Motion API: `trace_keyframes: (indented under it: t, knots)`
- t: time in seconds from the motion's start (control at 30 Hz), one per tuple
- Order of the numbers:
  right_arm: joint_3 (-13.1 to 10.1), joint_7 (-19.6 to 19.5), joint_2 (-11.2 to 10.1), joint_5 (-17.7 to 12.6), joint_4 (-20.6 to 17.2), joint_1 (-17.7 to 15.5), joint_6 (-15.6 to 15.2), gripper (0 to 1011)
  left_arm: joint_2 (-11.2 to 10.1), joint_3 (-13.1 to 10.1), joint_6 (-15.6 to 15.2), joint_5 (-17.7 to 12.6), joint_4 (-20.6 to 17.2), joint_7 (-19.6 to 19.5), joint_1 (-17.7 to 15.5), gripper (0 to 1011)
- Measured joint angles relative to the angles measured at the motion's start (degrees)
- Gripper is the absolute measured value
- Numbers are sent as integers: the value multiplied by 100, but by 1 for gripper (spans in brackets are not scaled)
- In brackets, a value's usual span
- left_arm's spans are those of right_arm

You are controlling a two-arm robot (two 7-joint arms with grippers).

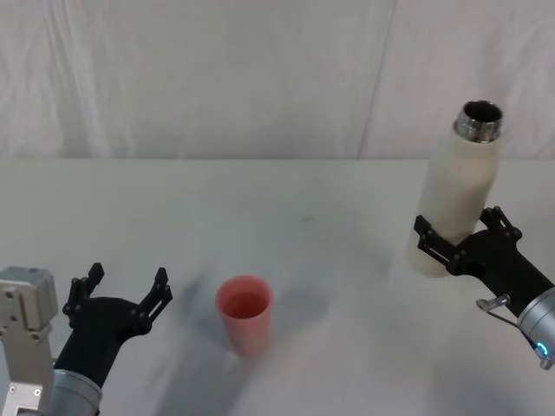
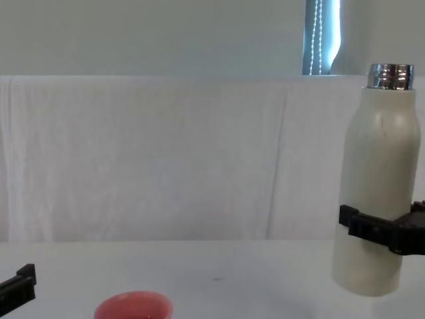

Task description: Grasp the thermos with one hand and pour water into the cup lid.

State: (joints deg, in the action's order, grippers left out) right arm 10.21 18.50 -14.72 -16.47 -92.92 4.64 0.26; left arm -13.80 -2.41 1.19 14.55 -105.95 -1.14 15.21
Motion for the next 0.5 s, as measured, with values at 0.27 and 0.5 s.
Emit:
trace_keyframes:
  t: [0.27, 0.5]
  knots:
    - [36, 23, 32, -424, 153, 138, -305, 950, 0, 0, 0, 0, 0, 0, 0, 1001]
    - [232, -17, -22, -494, 412, 341, -387, 950, 0, 0, 0, 0, 0, 0, 0, 1001]
